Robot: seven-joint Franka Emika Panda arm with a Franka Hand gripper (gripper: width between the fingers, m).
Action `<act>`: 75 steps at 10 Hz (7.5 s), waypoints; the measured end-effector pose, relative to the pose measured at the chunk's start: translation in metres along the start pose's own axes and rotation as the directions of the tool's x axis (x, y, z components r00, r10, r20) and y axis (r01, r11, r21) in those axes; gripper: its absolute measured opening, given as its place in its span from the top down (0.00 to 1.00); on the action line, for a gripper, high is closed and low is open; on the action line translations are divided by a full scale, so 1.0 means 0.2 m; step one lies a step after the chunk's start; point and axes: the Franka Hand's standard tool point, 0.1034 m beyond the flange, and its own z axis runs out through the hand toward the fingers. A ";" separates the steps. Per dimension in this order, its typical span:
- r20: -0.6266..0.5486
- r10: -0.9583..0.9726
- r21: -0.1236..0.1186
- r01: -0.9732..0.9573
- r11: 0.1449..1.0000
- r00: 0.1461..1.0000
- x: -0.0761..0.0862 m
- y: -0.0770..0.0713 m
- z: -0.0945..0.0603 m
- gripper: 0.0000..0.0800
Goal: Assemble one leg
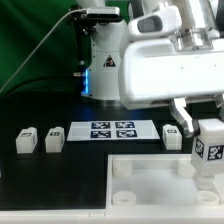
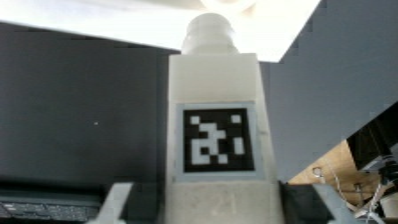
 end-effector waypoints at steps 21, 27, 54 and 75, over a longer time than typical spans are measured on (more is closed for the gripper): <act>-0.008 -0.005 0.005 0.005 1.000 1.000 -0.13 -0.05 0.12 0.23; 0.058 -0.003 0.018 0.002 1.000 0.998 -0.19 -0.06 0.14 0.19; 0.647 0.097 0.060 -0.178 0.982 0.756 -0.13 -0.02 0.18 0.64; 0.374 0.909 -0.484 -0.798 0.358 0.181 -0.13 -0.09 0.13 0.19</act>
Offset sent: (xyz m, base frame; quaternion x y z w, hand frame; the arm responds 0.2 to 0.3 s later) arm 0.0024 0.0038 -0.0113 -0.0040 0.0140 0.0071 0.9999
